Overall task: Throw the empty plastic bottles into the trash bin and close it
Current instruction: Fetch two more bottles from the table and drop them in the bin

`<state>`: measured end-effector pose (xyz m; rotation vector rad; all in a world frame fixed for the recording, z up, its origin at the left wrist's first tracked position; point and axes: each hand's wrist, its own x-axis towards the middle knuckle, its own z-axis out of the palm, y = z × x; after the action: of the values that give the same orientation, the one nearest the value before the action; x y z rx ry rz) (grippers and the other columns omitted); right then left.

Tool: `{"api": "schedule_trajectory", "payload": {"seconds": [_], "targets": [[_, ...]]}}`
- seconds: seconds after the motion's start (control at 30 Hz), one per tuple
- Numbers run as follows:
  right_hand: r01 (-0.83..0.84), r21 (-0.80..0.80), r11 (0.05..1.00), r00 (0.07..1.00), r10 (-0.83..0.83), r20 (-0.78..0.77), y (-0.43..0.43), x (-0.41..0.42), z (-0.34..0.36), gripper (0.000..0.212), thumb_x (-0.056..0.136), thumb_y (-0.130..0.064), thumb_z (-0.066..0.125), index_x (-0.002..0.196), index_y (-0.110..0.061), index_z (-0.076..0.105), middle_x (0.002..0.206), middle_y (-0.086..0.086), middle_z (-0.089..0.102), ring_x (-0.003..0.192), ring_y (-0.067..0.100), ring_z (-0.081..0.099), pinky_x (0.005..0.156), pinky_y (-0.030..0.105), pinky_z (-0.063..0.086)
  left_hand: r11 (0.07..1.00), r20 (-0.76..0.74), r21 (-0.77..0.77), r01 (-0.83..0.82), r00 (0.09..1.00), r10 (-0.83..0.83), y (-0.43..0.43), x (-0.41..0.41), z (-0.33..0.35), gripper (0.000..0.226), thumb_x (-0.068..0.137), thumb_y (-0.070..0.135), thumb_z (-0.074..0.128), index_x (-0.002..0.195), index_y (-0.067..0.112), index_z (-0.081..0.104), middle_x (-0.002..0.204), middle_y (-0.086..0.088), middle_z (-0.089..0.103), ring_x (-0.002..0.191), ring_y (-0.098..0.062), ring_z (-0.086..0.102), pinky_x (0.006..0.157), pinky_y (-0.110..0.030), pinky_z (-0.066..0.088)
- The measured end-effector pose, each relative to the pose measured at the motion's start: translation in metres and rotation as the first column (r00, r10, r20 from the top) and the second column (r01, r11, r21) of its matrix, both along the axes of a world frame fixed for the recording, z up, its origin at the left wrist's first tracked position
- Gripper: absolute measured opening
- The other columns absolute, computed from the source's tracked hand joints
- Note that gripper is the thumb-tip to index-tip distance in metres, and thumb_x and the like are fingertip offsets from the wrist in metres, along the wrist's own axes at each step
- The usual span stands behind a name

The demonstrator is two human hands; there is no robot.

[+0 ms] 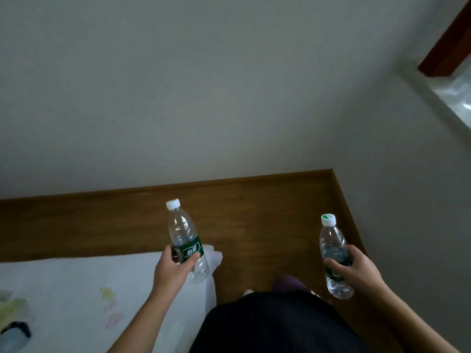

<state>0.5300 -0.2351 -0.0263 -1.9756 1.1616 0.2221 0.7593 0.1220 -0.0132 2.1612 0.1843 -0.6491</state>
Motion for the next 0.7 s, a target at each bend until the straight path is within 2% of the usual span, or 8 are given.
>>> {"api": "schedule_trajectory", "payload": {"seconds": [0.13,0.23,0.3,0.37,0.47,0.63,0.7], "targets": [[-0.018,0.020,1.000,0.999,0.019,-0.036,-0.033,0.048,-0.007,0.053,0.078,-0.041,0.080,0.119,-0.016,0.057,0.088,-0.011,0.063,0.077,0.011,0.066,0.059,0.027,0.053,0.998,0.050,-0.060,0.017,0.999,-0.014,-0.040,0.067,0.013,0.064,0.083,0.034,0.080,0.138,0.019,0.051,0.114,0.008,0.058,0.105,-0.013,0.054,0.087,-0.035,0.044],[-0.072,0.032,0.997,0.996,0.074,-0.043,-0.059,0.105,-0.018,0.056,0.078,-0.041,0.080,0.122,-0.016,0.056,0.092,-0.007,0.064,0.078,0.011,0.067,0.059,0.025,0.053,0.999,0.054,-0.025,-0.020,0.998,0.022,-0.055,0.111,0.008,0.073,0.084,0.035,0.079,0.147,0.018,0.045,0.127,0.002,0.059,0.120,-0.021,0.058,0.092,-0.040,0.045],[-0.106,0.049,0.993,0.993,0.108,-0.041,-0.076,0.150,-0.023,0.058,0.078,-0.041,0.080,0.123,-0.015,0.056,0.097,-0.004,0.066,0.080,0.010,0.066,0.059,0.023,0.052,0.996,0.019,-0.011,-0.091,0.996,0.091,-0.057,0.135,-0.001,0.071,0.084,0.032,0.080,0.144,0.016,0.047,0.130,-0.002,0.061,0.123,-0.027,0.059,0.093,-0.043,0.048],[-0.145,0.047,0.988,0.989,0.147,-0.036,-0.091,0.203,-0.026,0.059,0.077,-0.042,0.080,0.123,-0.014,0.056,0.099,-0.003,0.065,0.082,0.012,0.065,0.061,0.022,0.052,0.979,-0.032,-0.018,-0.203,0.979,0.203,-0.057,0.156,-0.008,0.064,0.083,0.030,0.081,0.138,0.016,0.051,0.122,-0.003,0.064,0.113,-0.025,0.062,0.088,-0.043,0.051],[-0.237,0.052,0.970,0.971,0.238,-0.028,-0.107,0.291,-0.021,0.057,0.078,-0.043,0.078,0.122,-0.014,0.055,0.097,-0.004,0.062,0.083,0.013,0.063,0.066,0.025,0.053,0.921,-0.067,0.028,-0.389,0.918,0.390,-0.051,0.173,-0.017,0.062,0.083,0.029,0.081,0.136,0.014,0.054,0.124,-0.008,0.066,0.109,-0.030,0.064,0.093,-0.049,0.053],[-0.512,0.068,0.856,0.859,0.511,0.033,-0.092,0.442,-0.004,0.056,0.079,-0.045,0.077,0.122,-0.017,0.055,0.103,-0.005,0.064,0.092,0.015,0.064,0.078,0.031,0.056,0.830,-0.042,0.079,-0.552,0.830,0.556,-0.040,0.176,-0.017,0.053,0.082,0.039,0.079,0.126,0.016,0.058,0.112,-0.008,0.069,0.103,-0.033,0.066,0.090,-0.052,0.055],[-0.623,0.092,0.777,0.782,0.620,0.060,-0.071,0.497,0.004,0.054,0.079,-0.047,0.077,0.120,-0.020,0.054,0.106,-0.003,0.065,0.095,0.017,0.064,0.081,0.034,0.056,0.757,-0.042,0.093,-0.647,0.757,0.652,-0.033,0.170,-0.013,0.065,0.079,0.041,0.081,0.131,0.013,0.055,0.117,-0.010,0.068,0.101,-0.032,0.066,0.090,-0.051,0.056]]}}
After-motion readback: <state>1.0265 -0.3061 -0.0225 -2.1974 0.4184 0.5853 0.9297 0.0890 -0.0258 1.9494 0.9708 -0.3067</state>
